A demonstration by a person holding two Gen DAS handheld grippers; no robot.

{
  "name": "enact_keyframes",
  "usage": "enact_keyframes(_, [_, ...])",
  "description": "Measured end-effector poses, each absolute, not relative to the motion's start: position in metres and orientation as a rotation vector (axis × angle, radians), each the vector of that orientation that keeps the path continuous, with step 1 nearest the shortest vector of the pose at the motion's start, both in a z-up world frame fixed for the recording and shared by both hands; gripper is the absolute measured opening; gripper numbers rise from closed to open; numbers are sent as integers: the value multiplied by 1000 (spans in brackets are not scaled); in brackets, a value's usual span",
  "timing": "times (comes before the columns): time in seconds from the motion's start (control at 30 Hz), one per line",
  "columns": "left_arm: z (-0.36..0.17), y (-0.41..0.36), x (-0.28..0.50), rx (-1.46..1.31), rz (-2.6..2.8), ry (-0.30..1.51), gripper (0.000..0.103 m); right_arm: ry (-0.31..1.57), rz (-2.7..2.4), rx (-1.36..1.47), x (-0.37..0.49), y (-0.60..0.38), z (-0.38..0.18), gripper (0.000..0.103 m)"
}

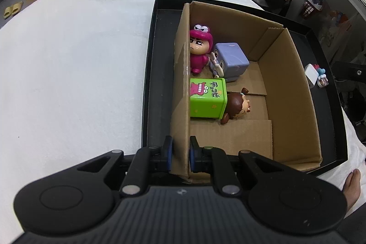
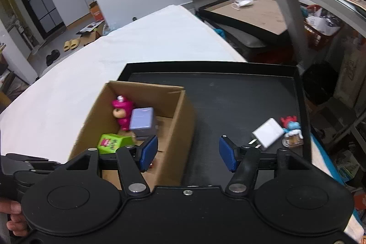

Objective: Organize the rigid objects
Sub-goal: 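Move the right gripper to the blue figure with mug and grasp it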

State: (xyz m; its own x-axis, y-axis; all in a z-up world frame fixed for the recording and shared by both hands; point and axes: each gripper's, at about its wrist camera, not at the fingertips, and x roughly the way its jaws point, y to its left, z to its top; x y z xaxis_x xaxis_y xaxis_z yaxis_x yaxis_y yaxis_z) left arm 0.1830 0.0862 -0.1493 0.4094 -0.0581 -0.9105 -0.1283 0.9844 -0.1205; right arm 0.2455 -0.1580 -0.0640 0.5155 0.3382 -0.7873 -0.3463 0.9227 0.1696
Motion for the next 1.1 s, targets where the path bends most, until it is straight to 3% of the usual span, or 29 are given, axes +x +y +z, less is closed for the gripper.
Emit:
enact_keyframes(0.97, [-147,87,176,-224,76,1125,13,947,341,71,294,-269,-93,58])
enact_keyframes(1.1, [-149,87,176,-229,77,1127,13,991,344,72,315,-273,-103,41])
